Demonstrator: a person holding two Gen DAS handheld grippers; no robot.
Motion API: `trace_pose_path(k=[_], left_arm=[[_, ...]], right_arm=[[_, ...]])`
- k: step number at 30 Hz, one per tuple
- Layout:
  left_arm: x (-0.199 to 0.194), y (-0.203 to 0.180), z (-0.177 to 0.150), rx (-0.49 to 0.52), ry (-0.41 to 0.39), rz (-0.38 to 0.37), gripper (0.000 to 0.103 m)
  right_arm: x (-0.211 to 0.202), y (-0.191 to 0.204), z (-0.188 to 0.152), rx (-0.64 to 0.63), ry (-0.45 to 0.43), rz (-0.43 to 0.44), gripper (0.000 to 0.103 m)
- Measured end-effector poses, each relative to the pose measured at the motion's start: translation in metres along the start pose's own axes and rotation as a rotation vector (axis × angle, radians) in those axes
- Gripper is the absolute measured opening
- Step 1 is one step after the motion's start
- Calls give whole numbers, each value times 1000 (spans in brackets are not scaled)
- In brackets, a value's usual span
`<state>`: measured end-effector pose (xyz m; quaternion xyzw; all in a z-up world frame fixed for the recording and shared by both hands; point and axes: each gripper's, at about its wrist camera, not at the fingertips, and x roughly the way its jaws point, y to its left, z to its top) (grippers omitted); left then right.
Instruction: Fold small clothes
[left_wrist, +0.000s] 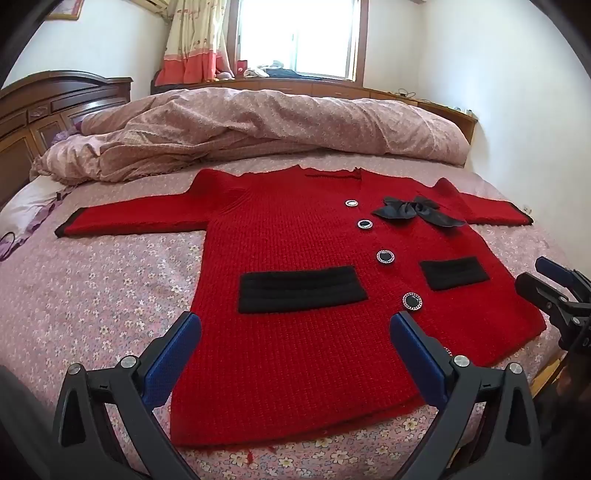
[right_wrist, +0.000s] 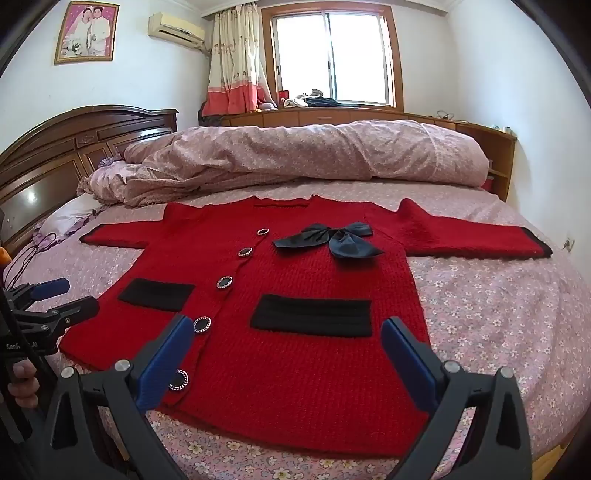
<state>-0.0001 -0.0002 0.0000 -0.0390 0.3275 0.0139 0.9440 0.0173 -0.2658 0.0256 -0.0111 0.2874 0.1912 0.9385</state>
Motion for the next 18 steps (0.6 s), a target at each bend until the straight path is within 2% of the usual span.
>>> trace_pose_path(k=[18], left_arm=[[2, 1, -2, -6, 7, -1, 99]], right_arm=[[2, 3, -3, 2, -3, -5, 103]])
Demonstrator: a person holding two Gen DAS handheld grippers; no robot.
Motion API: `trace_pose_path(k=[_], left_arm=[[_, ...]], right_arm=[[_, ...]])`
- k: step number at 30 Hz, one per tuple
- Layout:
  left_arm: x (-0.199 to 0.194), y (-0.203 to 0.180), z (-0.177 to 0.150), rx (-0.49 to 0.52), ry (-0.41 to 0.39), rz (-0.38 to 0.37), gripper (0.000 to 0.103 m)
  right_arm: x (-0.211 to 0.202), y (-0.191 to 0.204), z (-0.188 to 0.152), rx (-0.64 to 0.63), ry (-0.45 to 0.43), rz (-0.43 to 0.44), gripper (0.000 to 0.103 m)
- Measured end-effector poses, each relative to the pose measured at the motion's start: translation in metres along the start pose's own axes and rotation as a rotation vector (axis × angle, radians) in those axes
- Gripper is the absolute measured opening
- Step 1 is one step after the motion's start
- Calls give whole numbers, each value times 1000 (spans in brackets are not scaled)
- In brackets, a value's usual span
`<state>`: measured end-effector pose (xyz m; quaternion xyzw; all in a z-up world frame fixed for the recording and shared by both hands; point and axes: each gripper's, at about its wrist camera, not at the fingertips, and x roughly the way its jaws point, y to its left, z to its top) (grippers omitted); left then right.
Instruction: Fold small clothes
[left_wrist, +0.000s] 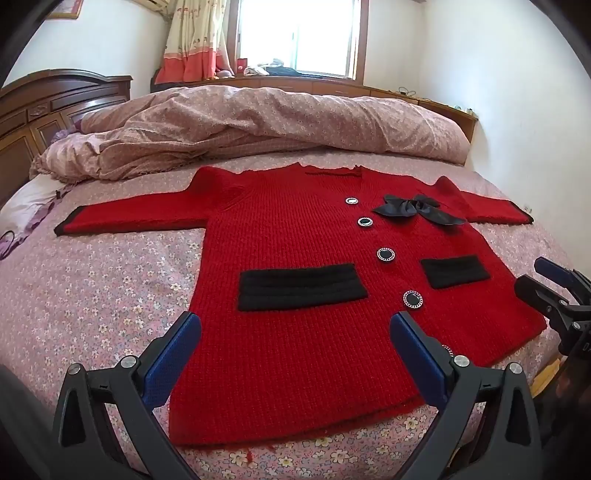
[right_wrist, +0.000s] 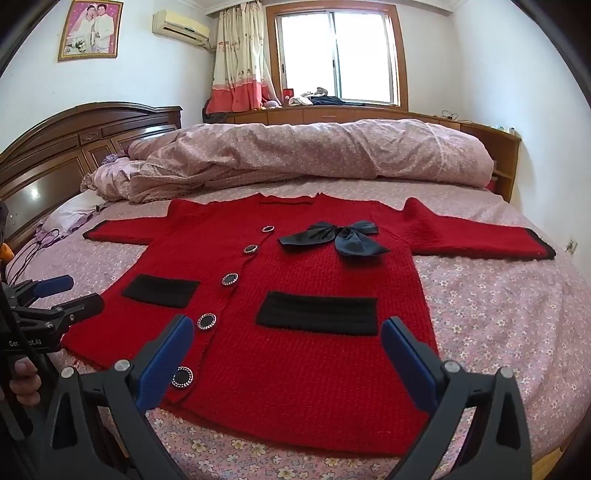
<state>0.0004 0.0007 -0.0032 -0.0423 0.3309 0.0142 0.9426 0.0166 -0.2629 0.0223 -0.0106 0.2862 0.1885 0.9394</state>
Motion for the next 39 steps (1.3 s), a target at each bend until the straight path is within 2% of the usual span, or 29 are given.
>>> trace_pose_path(k=[39], left_arm=[[2, -3, -1, 2, 2, 4, 99]], right_arm=[[3, 7, -5, -9, 15, 7, 103]])
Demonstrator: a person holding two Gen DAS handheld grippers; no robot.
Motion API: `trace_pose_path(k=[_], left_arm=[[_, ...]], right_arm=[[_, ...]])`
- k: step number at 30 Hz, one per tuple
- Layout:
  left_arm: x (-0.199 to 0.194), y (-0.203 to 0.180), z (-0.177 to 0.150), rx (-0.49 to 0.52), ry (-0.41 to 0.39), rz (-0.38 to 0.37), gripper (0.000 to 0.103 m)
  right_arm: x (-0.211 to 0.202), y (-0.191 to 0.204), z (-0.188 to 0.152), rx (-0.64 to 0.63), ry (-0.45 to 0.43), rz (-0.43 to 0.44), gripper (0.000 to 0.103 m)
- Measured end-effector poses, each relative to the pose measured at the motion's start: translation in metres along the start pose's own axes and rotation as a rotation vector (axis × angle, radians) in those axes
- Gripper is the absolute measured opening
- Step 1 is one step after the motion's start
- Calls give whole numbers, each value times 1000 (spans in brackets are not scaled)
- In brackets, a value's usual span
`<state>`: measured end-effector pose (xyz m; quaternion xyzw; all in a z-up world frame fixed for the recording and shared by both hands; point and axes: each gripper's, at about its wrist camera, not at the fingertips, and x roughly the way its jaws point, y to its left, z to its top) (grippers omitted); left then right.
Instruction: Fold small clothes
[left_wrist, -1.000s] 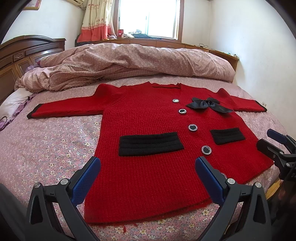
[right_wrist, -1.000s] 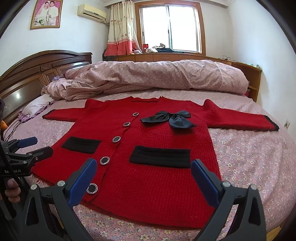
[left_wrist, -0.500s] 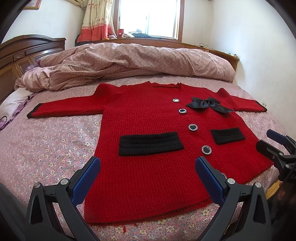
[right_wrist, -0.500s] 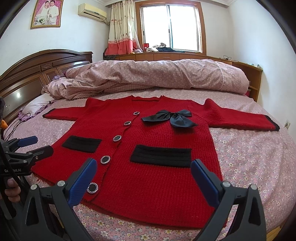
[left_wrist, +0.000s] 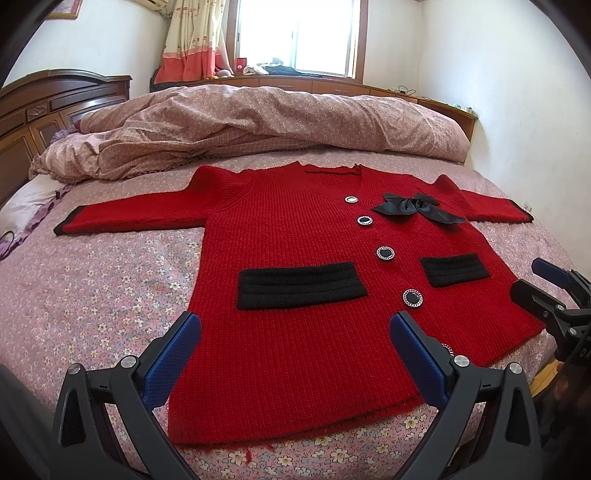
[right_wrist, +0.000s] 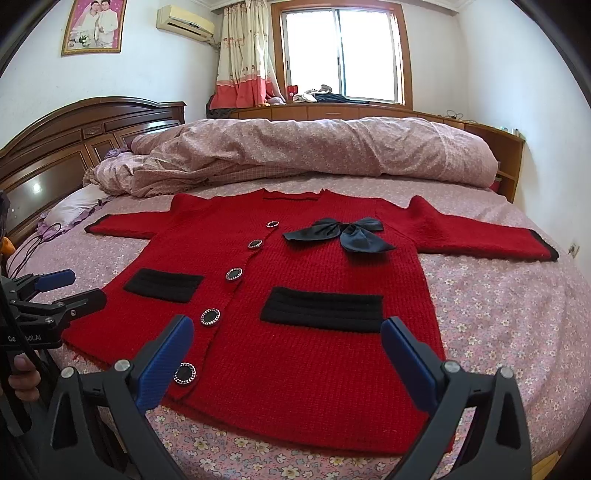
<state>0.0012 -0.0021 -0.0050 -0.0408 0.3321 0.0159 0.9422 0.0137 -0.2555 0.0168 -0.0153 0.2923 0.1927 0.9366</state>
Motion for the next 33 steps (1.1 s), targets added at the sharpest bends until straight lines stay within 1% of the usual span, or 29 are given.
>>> trace_pose_path(k=[33], left_arm=[[1, 1, -1, 3, 8, -7, 99]], right_arm=[[1, 1, -1, -13, 6, 6, 103]])
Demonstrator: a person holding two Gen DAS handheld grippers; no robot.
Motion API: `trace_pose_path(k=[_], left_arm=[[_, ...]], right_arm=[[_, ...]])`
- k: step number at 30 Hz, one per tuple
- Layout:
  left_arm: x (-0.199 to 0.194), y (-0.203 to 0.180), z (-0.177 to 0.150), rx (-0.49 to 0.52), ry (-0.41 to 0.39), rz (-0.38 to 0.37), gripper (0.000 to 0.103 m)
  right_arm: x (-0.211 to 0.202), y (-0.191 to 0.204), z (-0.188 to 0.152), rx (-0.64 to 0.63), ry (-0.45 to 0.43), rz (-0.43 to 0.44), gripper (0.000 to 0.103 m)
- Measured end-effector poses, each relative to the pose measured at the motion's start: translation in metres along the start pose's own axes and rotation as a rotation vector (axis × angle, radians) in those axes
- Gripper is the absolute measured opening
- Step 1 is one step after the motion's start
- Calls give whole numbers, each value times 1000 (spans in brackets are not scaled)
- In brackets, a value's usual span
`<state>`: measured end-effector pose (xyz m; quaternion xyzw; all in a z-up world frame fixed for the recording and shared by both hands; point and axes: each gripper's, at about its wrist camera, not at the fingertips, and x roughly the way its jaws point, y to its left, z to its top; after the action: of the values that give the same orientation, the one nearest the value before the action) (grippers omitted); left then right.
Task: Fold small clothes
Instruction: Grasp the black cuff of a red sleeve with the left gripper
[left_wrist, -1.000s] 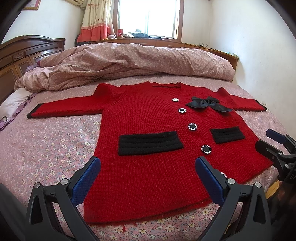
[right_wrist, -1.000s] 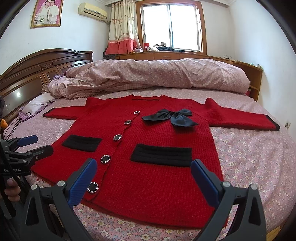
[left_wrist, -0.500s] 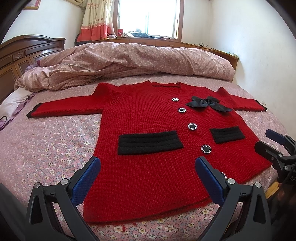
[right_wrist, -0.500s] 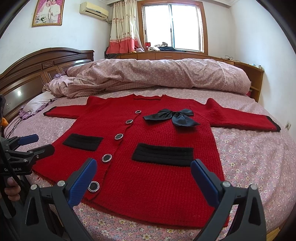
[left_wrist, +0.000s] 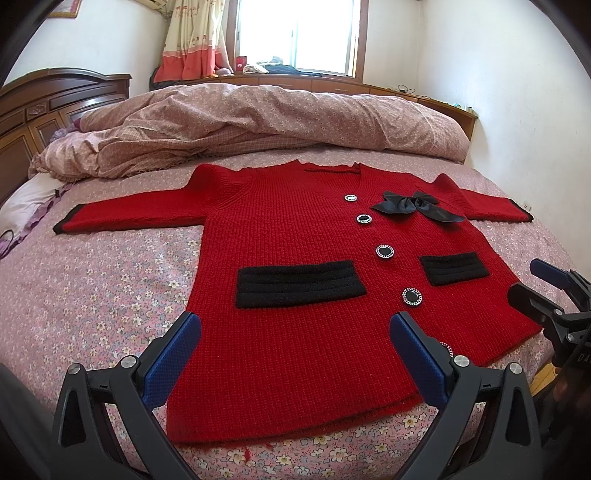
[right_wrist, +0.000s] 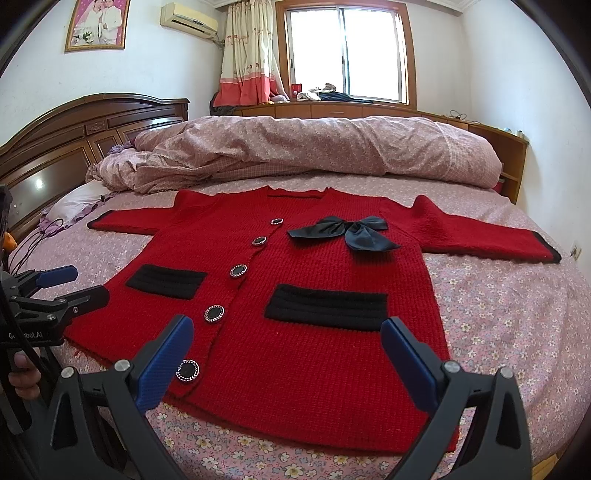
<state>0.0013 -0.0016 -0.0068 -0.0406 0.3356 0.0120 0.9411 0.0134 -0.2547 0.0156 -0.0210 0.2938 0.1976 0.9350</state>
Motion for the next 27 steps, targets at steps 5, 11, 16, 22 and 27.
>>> trace_pose_path(k=[5, 11, 16, 22, 27], left_arm=[[0, 0, 0, 0, 1, 1, 99], [2, 10, 1, -37, 24, 12, 99], [4, 34, 6, -114, 49, 38, 99], [10, 82, 26, -224, 88, 93, 99], [5, 135, 56, -263, 22, 155, 99]], right_arm=[[0, 0, 0, 1, -1, 0, 103], [3, 10, 6, -1, -6, 24, 103], [15, 32, 24, -29, -8, 73, 103], [31, 60, 47, -110, -21, 113, 103], [50, 76, 69, -113, -29, 135, 103]])
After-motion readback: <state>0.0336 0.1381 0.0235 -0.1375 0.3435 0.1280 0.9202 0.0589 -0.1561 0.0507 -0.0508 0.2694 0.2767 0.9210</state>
